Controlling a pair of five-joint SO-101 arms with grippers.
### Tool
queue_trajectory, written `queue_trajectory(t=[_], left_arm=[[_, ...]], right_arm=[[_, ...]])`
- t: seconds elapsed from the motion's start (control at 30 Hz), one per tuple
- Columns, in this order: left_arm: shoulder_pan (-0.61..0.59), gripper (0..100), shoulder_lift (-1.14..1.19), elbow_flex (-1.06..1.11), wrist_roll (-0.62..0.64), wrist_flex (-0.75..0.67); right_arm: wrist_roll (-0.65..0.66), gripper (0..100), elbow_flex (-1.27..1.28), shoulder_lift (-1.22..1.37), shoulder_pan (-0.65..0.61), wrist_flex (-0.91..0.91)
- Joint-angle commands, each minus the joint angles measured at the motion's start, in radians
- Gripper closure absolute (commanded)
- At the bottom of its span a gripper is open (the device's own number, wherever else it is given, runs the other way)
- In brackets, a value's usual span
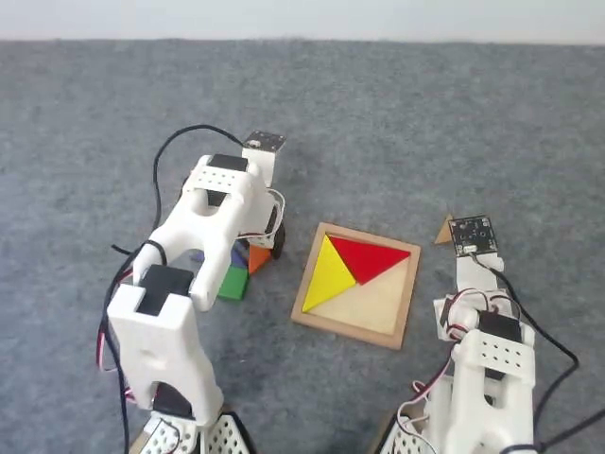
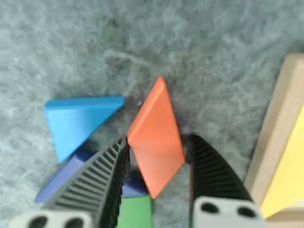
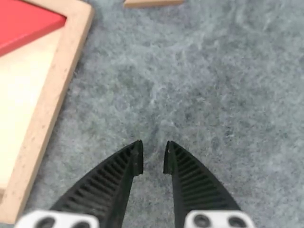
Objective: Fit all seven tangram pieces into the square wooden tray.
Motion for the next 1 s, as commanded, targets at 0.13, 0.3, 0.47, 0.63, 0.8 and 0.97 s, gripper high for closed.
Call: queue_trajectory(t=[0.13, 0.3, 0.47, 0.63, 0.8, 0.97], left_arm=[[0.002, 94, 0.026, -0.036, 0.031, -0.028], [0.002, 99, 0.025, -0.044, 0.025, -0.012], [0.002, 99, -0.003, -0.154, 0.002, 0.118], [0.060, 99, -0.192, -0.205, 0.000, 0.226], [0.252, 99, -0.367, -0.142, 0.006, 0.270], [0.279, 99, -0.393, -0.076, 0.023, 0.199]], right_arm=[[0.011, 90.2, -0.006, -0.027, 0.010, -0.016], [0.011, 90.2, -0.006, -0.027, 0.010, -0.016], [0.011, 90.2, 0.002, -0.036, 0.010, -0.016], [0.011, 90.2, 0.000, -0.036, 0.010, -0.018], [0.012, 90.2, 0.000, -0.036, 0.010, -0.018], [0.012, 90.2, 0.000, -0.036, 0.012, -0.016]])
